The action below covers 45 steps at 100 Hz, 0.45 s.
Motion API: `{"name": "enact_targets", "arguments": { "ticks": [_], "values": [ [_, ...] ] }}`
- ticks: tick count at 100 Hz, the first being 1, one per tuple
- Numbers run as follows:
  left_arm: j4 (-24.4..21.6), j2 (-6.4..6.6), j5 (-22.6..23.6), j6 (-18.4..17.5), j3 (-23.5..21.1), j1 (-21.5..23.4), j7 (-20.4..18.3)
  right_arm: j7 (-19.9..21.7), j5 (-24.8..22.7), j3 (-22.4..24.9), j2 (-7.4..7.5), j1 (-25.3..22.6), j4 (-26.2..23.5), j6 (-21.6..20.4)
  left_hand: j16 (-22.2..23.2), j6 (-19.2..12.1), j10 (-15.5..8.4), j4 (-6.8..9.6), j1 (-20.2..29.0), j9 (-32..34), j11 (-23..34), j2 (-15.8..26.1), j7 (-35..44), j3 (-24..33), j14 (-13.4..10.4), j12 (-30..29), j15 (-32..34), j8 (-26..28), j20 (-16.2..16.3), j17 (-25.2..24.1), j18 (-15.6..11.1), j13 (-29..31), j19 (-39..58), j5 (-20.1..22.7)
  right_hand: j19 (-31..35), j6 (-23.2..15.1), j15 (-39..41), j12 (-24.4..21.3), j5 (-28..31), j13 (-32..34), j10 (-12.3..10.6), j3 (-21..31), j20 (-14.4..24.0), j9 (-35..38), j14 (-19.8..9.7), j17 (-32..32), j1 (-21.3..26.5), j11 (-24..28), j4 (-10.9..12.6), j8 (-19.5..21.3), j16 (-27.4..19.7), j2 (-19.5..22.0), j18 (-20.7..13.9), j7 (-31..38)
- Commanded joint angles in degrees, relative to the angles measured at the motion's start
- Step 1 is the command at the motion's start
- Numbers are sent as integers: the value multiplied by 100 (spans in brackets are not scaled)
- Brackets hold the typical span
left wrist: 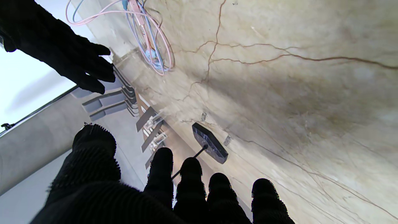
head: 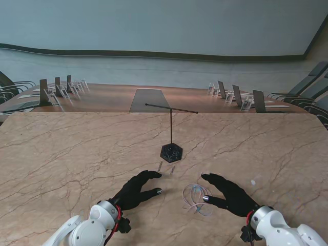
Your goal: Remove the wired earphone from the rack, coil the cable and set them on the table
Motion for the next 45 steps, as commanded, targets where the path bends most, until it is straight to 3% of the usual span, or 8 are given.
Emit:
{"name": "enact_targets", "arguments": {
  "ticks": [1, 45],
  "values": [
    [-8, -24, 19, -12, -8, 80, 29, -2, 36, -4, -25, -37, 16, -41, -89, -182, -247, 239, -148, -265, -135, 219, -115, -57, -290, -39, -77, -63, -96, 28, -229, -200, -153, -201, -191, -10, -112, -4, 61, -213, 33, 34, -129, -174, -146, 14, -221, -171, -196, -109, -117, 147, -311, -81],
    [-46, -11, 13, 55, 6, 30, -50, 54, 140, -5, -20, 85, 95, -19, -124, -180, -251, 226, -87, -269, -129, 251, -73, -63, -318, -37, -82, -76, -174, 25, -226, -202, -130, -175, -204, 2, -111, -19, 70, -217, 37, 27, -146, -174, -144, 16, -196, -168, -203, -152, -124, 171, -298, -23]
  ]
}}
